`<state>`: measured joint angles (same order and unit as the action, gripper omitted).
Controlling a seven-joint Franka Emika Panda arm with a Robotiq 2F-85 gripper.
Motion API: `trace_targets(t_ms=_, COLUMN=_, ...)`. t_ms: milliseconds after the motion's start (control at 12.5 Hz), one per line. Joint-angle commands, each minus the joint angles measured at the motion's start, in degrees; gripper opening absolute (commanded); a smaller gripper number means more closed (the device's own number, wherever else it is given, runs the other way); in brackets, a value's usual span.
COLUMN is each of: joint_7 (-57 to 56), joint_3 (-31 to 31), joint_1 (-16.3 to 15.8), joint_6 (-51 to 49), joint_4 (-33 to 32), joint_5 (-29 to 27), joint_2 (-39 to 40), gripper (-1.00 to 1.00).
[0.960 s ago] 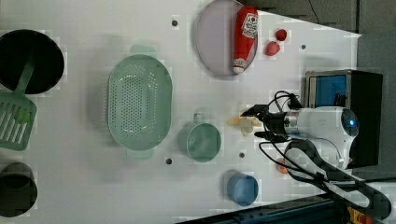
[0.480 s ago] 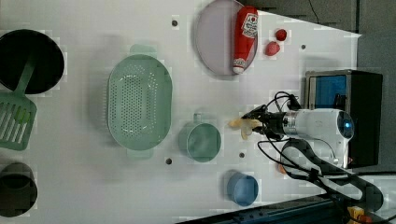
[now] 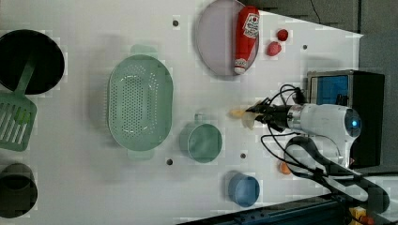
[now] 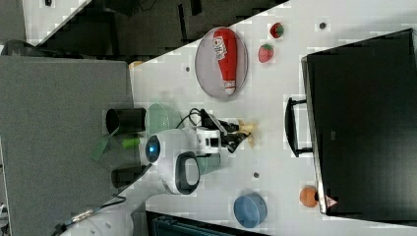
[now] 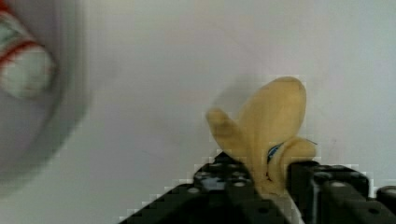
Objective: Pick banana from table and place on oven.
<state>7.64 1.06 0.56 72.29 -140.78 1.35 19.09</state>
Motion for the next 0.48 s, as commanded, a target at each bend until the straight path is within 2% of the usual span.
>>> trace_targets(t_ms=80, joint_7=2.0, joint_3=0.7, joint_1=0.1, joint_6=-7.8, joint_4=4.0, joint_5=-1.1, joint_2=-10.1, gripper=-0.46)
trace_targets(t_ms=480, joint_7=2.0, joint_3=-1.4, joint_1=0.4, joint_6=-41.3, joint_4=17.2, joint_5=-1.1, joint_2=-25.6, gripper=-0.45)
